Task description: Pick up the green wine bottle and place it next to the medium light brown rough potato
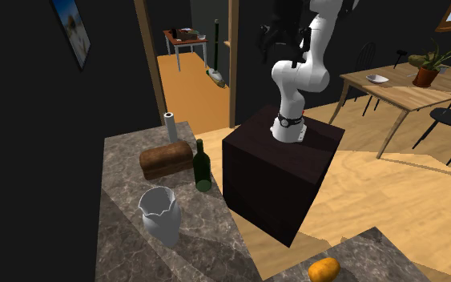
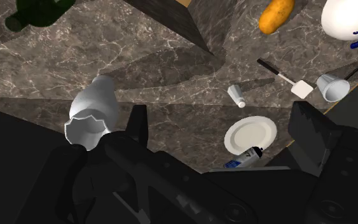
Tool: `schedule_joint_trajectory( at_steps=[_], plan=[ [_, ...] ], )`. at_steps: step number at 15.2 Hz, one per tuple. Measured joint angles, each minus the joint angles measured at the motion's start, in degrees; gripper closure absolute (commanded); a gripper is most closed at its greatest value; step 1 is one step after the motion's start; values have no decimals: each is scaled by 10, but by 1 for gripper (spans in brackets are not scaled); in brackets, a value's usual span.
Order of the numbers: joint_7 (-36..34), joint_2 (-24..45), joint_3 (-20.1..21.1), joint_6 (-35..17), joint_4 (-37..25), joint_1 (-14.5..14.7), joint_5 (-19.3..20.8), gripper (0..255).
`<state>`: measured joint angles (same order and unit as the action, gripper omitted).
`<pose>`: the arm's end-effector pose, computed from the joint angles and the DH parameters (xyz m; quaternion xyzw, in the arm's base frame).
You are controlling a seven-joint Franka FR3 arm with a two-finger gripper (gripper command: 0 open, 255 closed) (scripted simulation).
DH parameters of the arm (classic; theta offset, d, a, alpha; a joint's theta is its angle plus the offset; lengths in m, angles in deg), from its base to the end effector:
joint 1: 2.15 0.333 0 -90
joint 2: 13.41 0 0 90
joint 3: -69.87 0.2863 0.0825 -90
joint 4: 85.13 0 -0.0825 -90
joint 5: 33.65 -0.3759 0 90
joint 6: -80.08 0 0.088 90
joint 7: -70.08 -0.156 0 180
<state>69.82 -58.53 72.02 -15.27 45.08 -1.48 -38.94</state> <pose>0.3362 0.0327 0.5701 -0.9953 -0.0177 -0.0884 0.0348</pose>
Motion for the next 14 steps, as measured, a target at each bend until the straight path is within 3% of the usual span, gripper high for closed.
schedule_joint_trajectory(
  at_steps=[4, 14],
  plan=[
    [23, -11, -15, -28, 41, -3, 10, 0],
    [134, -6, -93, -175, 186, -29, 67, 0]
  ],
)
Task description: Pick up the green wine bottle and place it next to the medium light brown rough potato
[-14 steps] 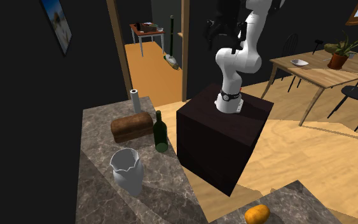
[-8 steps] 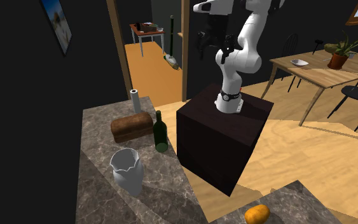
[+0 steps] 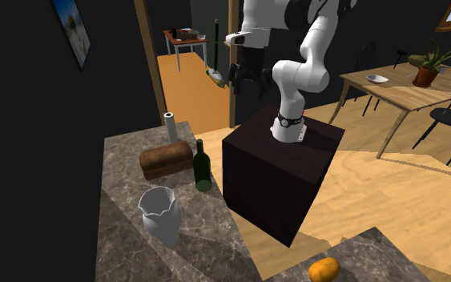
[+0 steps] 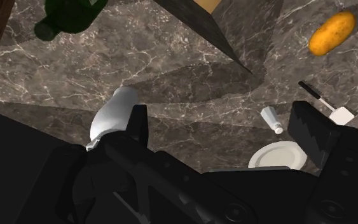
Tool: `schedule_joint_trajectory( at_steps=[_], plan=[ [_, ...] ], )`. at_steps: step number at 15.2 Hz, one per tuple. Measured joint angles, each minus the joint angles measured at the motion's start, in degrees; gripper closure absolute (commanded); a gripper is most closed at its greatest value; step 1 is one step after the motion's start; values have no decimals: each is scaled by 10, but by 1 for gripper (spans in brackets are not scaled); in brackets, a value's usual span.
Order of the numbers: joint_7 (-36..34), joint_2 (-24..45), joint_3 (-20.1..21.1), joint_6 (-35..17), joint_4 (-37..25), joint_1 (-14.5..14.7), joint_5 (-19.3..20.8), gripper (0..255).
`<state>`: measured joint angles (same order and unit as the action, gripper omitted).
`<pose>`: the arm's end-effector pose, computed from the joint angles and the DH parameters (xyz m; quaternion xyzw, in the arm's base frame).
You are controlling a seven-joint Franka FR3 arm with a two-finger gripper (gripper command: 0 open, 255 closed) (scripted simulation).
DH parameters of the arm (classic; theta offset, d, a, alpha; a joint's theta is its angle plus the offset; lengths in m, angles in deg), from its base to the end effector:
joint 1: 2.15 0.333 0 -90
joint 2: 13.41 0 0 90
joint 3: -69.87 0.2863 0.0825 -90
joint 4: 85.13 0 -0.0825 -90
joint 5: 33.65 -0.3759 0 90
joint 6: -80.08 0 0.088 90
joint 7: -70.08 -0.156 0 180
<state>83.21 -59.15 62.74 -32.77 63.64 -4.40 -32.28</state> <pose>0.3467 -0.0569 0.4468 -0.9946 -0.0512 -0.0882 0.0177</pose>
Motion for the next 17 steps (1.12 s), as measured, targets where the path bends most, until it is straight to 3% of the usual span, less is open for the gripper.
schedule_joint_trajectory(
  at_steps=[7, 12, 17],
  plan=[
    [86, 53, -71, -121, 67, -26, 45, 0],
    [151, 136, -129, -228, 88, -35, 66, 0],
    [228, 242, -193, -332, 82, -23, 58, 0]
  ],
)
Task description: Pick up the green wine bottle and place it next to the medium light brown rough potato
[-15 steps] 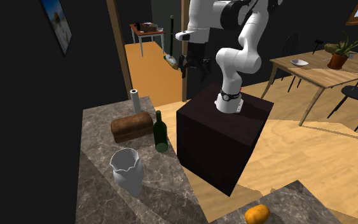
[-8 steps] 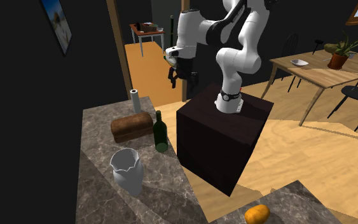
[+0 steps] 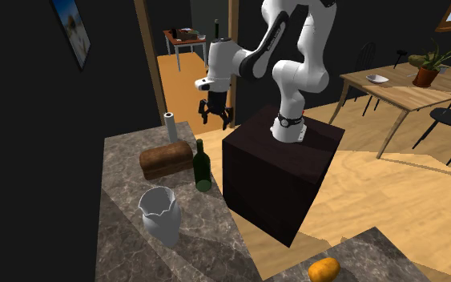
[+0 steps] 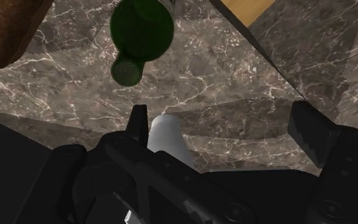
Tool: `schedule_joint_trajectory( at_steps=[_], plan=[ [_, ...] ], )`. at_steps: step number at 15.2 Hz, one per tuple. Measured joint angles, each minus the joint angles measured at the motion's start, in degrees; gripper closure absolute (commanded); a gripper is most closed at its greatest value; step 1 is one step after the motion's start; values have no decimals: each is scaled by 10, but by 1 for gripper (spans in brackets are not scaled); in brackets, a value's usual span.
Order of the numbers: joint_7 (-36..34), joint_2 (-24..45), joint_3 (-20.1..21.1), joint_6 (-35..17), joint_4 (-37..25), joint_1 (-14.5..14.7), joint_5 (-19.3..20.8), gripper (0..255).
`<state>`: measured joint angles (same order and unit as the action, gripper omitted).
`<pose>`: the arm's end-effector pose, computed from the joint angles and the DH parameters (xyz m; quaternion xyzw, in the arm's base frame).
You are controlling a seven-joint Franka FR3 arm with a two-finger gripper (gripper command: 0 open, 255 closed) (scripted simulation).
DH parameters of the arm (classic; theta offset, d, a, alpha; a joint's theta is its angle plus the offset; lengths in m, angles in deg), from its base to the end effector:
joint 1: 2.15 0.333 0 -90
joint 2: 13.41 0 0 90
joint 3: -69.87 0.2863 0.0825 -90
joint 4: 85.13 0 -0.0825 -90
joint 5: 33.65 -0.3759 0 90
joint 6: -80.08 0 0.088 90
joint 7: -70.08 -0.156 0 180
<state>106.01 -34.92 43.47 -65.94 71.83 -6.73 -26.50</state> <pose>0.3594 -0.1920 0.2683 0.9911 0.0996 0.0886 0.0058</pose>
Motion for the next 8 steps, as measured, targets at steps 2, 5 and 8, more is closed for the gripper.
schedule_joint_trajectory(
  at_steps=[2, 5, 8],
  plan=[
    [39, 42, -29, -35, -8, 12, -17, 0],
    [125, 127, -80, -95, -28, 50, -85, 0],
    [236, 200, -112, -127, -55, 78, -193, 0]
  ],
)
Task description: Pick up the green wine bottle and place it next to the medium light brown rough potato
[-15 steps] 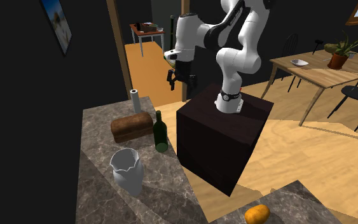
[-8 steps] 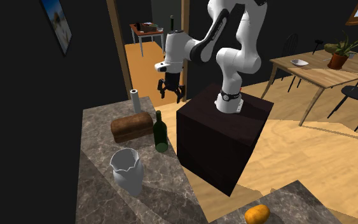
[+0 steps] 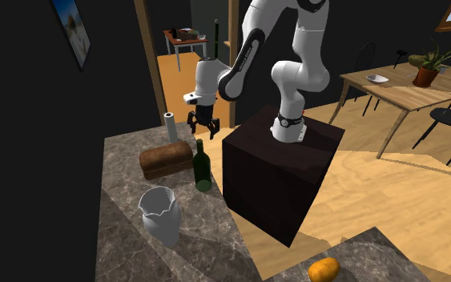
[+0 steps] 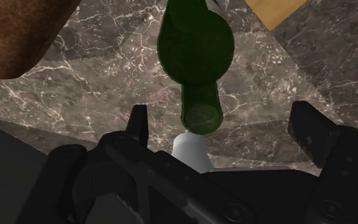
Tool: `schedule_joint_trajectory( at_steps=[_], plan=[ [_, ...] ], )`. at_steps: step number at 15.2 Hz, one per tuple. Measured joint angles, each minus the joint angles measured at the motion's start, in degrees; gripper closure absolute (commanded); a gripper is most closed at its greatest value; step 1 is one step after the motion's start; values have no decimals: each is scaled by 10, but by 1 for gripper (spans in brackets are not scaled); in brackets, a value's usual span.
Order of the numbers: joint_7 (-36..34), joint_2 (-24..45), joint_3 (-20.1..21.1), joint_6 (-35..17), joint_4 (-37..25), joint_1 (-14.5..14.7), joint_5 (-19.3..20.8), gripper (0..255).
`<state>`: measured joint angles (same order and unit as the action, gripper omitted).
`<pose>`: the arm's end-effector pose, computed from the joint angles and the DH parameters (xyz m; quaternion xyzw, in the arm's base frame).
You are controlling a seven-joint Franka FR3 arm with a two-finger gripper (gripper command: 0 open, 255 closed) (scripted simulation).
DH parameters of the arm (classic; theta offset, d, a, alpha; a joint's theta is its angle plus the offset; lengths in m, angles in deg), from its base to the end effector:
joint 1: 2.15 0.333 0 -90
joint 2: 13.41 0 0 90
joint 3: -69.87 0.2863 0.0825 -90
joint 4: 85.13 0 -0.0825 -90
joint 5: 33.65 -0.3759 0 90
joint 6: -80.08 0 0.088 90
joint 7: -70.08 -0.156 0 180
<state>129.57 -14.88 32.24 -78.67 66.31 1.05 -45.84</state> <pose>0.3646 -0.2537 0.1937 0.9885 0.1210 0.0887 0.0167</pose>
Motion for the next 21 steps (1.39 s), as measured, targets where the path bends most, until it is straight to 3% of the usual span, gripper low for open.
schedule_joint_trajectory(
  at_steps=[3, 8, 14, 15, 21],
  plan=[
    [68, 46, 8, -19, -13, 6, -86, 0],
    [157, 104, 49, -40, -32, -14, -205, 0],
    [169, 112, 57, -43, -34, -19, -222, 0],
    [169, 112, 57, -43, -34, -19, -222, 255],
    [169, 112, 57, -43, -34, -19, -222, 255]
  ],
)
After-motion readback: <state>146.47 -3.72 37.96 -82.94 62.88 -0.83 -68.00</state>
